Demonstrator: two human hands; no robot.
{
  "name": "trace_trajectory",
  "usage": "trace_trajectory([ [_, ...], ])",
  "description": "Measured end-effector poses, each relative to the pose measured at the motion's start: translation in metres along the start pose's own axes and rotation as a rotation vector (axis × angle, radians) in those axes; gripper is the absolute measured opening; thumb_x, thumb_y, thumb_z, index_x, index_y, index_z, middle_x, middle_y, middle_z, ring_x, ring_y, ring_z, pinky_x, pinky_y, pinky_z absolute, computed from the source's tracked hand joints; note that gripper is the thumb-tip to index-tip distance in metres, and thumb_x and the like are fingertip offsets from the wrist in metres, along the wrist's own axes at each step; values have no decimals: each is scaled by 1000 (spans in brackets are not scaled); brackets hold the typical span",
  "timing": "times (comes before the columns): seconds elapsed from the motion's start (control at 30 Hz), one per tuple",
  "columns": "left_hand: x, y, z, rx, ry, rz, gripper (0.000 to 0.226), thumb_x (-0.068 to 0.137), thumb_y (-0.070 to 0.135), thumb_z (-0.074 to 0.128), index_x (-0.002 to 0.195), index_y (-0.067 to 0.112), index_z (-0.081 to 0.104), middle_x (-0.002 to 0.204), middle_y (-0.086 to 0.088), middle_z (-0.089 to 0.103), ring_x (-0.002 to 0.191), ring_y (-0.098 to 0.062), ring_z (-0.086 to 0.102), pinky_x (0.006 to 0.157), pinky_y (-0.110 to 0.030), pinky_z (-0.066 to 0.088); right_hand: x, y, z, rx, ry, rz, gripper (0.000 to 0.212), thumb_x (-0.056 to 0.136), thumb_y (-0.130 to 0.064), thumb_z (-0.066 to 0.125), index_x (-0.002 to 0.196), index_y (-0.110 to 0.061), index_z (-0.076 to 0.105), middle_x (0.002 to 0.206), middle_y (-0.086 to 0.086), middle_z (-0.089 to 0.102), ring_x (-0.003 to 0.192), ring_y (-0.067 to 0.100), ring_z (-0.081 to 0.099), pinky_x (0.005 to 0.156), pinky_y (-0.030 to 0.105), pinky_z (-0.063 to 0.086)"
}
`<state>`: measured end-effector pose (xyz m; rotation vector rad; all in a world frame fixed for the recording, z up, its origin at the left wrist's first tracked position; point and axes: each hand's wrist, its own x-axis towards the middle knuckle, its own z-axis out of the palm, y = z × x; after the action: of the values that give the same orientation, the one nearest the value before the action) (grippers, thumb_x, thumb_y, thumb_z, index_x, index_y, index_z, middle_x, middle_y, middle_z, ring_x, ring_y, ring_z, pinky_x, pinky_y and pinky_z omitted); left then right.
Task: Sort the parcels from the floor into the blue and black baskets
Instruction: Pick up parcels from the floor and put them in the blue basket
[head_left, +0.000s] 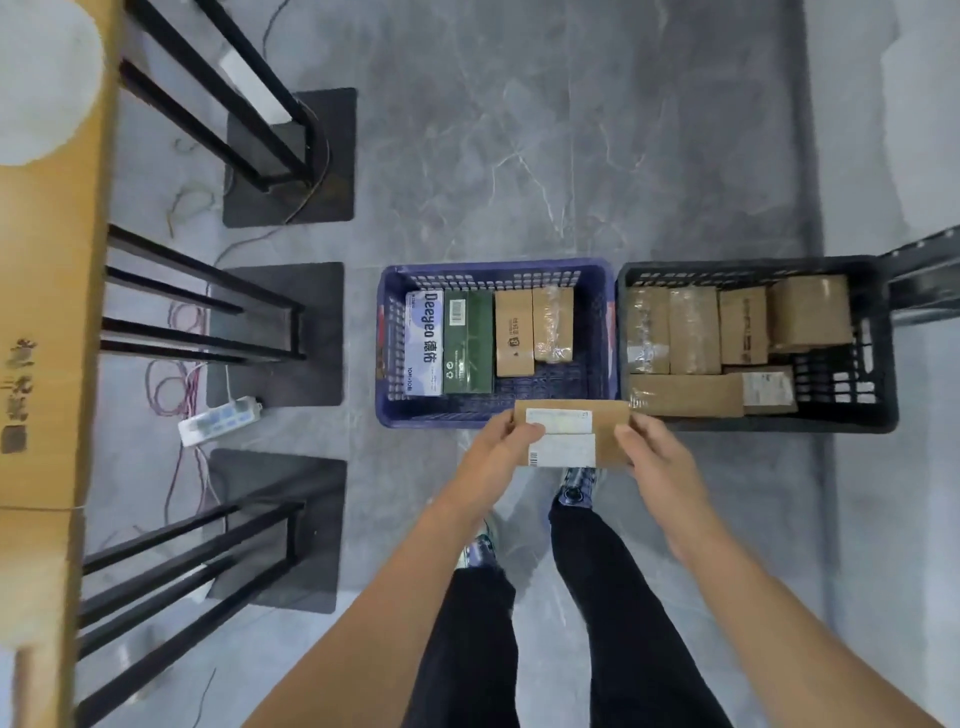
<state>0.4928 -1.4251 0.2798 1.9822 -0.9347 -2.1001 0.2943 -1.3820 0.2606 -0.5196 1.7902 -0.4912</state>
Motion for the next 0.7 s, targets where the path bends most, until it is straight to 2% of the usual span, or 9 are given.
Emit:
trace_trajectory([
  [0.07,36,-5,-1,21,10,-42,36,96,50,59,131,40,63,125,18,71,121,-8,62,114,-44,43,31,4,6,-22,-18,29,38,107,-38,56,143,-25,60,132,-8,67,122,12,61,107,36,47],
  [0.17,88,-14,-6,18,21,-76,23,101,39,60,124,38,65,123,15,71,114,-6,63,95,-29,47,78,15,21,-25,-55,51,29,108,-32,56,136,-25,60,115,-18,65,103,-1,60,83,16,43],
  [0.23,125,-22,-12,45,22,-87,24,102,35,59,126,35,63,124,16,68,115,-5,60,90,-26,43,112,27,33,-46,-73,73,19,108,-30,56,127,-34,57,107,-26,61,95,-14,53,74,10,38],
  [0.3,162,-32,-18,97,6,-101,32,101,37,59,132,33,61,130,13,65,121,-10,57,96,-33,41,145,39,48,-88,-79,80,16,108,-32,57,123,-34,59,113,-21,65,99,-10,57,78,13,41],
  [0.37,198,-43,-25,133,-2,-118,35,100,38,59,135,32,61,132,12,65,121,-11,57,97,-36,40,177,52,63,-134,-67,75,30,105,-38,59,134,-29,63,122,-15,69,111,5,63,94,25,47],
  [0.43,230,-56,-31,168,-4,-123,32,100,37,59,130,30,65,129,8,67,118,-13,59,94,-35,43,206,61,77,-160,-72,97,40,104,-39,59,142,-28,59,127,-12,68,119,13,62,103,33,45],
  [0.5,256,-66,-36,179,-26,-132,30,96,41,60,122,28,67,125,5,67,116,-14,60,92,-31,44,233,72,90,-171,-92,130,42,105,-38,59,145,-25,57,130,-9,66,121,16,61,103,35,44],
  [0.6,288,-78,-42,186,-44,-189,28,92,47,60,103,22,65,112,4,63,105,-15,58,85,-34,41,266,88,104,-232,-107,163,41,106,-40,57,145,-27,56,130,-8,64,120,17,59,98,34,43],
  [0.7,315,-91,-44,187,-46,-234,51,85,55,59,118,16,64,117,2,65,109,-18,60,95,-37,43,291,100,118,-256,-115,197,37,105,-38,57,140,-28,57,126,-7,66,118,19,61,98,35,45],
])
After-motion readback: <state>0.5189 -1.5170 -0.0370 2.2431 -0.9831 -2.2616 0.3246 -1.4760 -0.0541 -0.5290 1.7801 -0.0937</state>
